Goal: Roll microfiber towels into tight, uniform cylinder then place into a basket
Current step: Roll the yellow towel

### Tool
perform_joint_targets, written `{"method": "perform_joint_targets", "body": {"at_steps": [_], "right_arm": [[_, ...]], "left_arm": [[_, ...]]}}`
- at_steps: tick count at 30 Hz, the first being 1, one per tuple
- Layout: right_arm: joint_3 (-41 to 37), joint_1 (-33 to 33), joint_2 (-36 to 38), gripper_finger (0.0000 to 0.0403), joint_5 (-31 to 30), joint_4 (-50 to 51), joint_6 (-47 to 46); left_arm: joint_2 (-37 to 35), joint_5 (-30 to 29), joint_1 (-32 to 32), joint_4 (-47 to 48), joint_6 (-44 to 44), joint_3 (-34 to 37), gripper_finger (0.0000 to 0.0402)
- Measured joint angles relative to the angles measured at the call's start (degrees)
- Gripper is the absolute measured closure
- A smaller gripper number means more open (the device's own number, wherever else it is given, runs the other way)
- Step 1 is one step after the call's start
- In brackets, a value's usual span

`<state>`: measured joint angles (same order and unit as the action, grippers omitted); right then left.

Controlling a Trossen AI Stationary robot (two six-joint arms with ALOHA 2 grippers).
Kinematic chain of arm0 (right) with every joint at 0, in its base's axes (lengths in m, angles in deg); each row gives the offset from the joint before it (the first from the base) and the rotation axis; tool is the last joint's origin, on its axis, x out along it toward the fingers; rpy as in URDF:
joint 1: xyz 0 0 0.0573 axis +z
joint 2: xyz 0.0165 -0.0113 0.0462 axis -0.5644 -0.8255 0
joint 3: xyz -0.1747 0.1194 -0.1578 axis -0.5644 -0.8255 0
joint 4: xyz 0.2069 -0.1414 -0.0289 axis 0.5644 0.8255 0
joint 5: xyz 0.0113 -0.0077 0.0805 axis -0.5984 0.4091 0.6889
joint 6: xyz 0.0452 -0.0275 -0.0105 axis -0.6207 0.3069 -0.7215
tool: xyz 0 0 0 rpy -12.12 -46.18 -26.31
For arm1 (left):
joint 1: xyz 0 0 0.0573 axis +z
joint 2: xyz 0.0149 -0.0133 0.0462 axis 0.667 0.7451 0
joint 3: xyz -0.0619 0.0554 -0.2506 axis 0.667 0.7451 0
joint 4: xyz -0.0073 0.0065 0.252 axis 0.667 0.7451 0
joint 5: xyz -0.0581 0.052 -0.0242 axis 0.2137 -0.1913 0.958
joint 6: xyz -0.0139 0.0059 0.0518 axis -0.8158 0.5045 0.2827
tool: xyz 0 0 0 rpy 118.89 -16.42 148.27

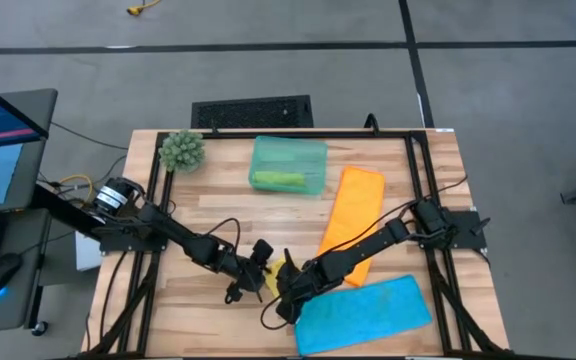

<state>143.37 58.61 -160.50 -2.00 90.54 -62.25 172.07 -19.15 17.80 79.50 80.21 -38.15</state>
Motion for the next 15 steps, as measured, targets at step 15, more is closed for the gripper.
{"method": "perform_joint_targets", "body": {"at_steps": [15], "right_arm": [[0.0,-1.0,0.0,0.0296,0.2,0.2,5.5]], "left_arm": [[0.0,1.2,0.1,0.9,-5.8,-0.1,0.0393]]}}
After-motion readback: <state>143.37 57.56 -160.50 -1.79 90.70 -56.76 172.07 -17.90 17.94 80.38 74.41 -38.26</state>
